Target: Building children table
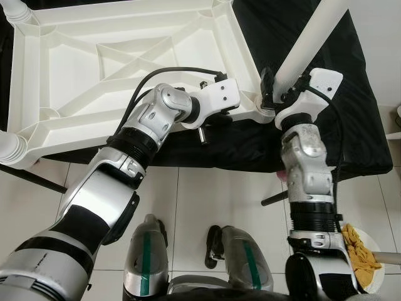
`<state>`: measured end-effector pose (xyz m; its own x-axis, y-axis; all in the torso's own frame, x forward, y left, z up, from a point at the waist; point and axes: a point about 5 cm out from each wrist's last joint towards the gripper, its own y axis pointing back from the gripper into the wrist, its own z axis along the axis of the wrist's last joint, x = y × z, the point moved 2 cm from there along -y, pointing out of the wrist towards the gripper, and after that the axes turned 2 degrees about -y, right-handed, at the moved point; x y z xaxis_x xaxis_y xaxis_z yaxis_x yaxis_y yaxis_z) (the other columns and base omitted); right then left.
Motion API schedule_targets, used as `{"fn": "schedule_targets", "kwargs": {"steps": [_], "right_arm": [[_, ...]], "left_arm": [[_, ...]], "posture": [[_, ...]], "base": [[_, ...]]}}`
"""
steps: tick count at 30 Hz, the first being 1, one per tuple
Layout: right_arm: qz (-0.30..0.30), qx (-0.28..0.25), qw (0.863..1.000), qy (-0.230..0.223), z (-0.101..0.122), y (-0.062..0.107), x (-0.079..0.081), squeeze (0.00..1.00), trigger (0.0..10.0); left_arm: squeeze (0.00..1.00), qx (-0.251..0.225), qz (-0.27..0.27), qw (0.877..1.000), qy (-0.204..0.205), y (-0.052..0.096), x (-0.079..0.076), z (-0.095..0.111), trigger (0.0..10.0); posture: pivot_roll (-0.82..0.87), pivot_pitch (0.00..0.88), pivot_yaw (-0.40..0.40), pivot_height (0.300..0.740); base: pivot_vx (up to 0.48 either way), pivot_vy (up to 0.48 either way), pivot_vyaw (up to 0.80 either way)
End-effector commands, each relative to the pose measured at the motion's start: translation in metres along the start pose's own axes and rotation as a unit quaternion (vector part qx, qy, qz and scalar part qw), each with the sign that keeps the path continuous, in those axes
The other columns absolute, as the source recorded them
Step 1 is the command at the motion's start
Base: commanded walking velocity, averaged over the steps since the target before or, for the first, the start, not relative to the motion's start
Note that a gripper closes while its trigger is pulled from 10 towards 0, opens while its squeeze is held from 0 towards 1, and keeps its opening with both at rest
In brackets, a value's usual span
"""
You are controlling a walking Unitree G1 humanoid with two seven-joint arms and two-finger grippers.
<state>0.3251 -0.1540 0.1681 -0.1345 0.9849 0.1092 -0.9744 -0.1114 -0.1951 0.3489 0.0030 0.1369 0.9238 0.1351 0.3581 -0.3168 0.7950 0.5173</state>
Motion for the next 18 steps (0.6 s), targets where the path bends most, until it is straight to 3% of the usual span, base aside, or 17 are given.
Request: {"fn": "schedule_targets", "kwargs": {"steps": [1, 4, 7, 13, 18], "right_arm": [[0.016, 0.009, 1.0, -0.006, -0.003, -0.001, 0.002, 0.0, 10.0], [0.094, 0.02, 0.995, 0.009, 0.0, -0.006, -0.003, 0.0, 10.0], [0.136, 0.031, 0.99, 0.017, 0.001, -0.008, -0.006, 0.0, 10.0], [0.175, 0.045, 0.983, 0.018, -0.001, -0.01, -0.013, 0.0, 10.0], [0.234, 0.075, 0.969, 0.026, -0.006, -0.009, -0.023, 0.0, 10.0]], "left_arm": [[0.0, -0.013, -0.008, 1.0, 0.005, -0.004, -0.008, -0.001, 10.0], [0.0, -0.014, -0.008, 1.0, 0.003, -0.005, -0.007, 0.0, 10.0], [0.0, -0.014, -0.009, 1.0, 0.001, -0.005, -0.007, 0.001, 10.0], [0.0, -0.014, -0.011, 1.0, -0.002, -0.005, -0.007, 0.001, 10.0], [0.0, -0.013, -0.012, 1.0, -0.004, -0.005, -0.007, 0.002, 10.0]], "posture": [[0.02, 0.047, -0.056, 0.74], [0.02, 0.034, -0.053, 0.74], [0.02, 0.029, -0.05, 0.74], [0.02, 0.019, -0.048, 0.74], [0.02, 0.018, -0.045, 0.74]], "base": [[0.0, 0.0, 0.0], [0.0, 0.0, 0.0], [0.0, 0.0, 0.0], [0.0, 0.0, 0.0], [0.0, 0.0, 0.0]]}}
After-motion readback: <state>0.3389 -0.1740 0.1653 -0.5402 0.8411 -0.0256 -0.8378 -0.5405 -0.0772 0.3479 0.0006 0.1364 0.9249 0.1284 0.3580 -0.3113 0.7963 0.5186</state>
